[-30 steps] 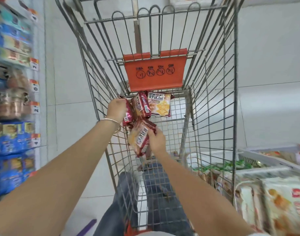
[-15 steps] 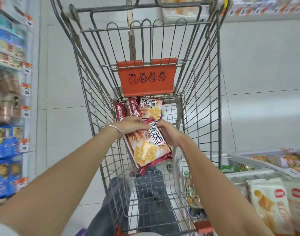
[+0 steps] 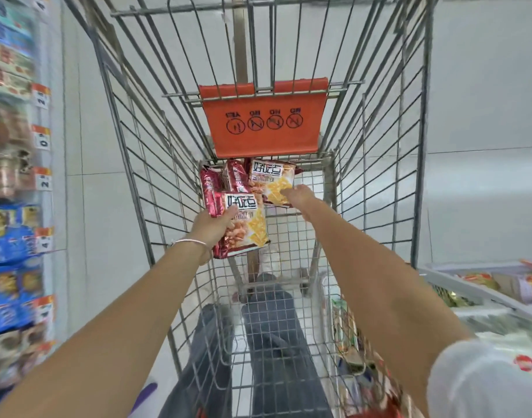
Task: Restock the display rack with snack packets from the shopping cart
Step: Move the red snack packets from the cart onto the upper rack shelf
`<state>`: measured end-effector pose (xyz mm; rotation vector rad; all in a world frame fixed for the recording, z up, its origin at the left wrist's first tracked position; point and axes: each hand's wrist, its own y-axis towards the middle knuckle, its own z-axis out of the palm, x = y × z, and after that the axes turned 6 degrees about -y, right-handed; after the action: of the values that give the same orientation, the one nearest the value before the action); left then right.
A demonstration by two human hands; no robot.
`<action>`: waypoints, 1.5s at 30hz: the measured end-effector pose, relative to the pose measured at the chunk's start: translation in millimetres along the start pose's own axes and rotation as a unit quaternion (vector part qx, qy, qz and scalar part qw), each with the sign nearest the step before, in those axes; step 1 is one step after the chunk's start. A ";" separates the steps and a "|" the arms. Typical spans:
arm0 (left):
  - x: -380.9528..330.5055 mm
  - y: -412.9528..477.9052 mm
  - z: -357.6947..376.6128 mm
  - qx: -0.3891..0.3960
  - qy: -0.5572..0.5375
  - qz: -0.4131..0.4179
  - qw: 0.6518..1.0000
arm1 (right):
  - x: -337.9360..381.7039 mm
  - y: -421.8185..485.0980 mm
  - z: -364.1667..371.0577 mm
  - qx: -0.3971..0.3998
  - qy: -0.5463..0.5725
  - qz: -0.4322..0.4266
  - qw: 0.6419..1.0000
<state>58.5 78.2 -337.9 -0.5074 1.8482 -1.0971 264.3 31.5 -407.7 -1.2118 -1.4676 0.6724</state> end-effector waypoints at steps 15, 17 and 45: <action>4.8 -6.4 -2.1 -0.050 -0.015 0.025 0.998 | -7.6 26.2 29.5 -0.004 0.116 -0.004 0.993; 2.3 -11.7 -3.1 -0.052 -0.011 0.036 0.998 | -9.4 14.3 23.2 -0.035 0.141 -0.033 0.989; -88.6 -187.7 -26.8 0.275 0.099 0.036 0.956 | -16.9 -287.7 -56.7 0.131 0.156 -0.160 0.966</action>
<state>63.5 55.6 -129.9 -0.0024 1.6081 -1.5821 222.7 -88.5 -142.8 -0.8108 -1.2276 0.4161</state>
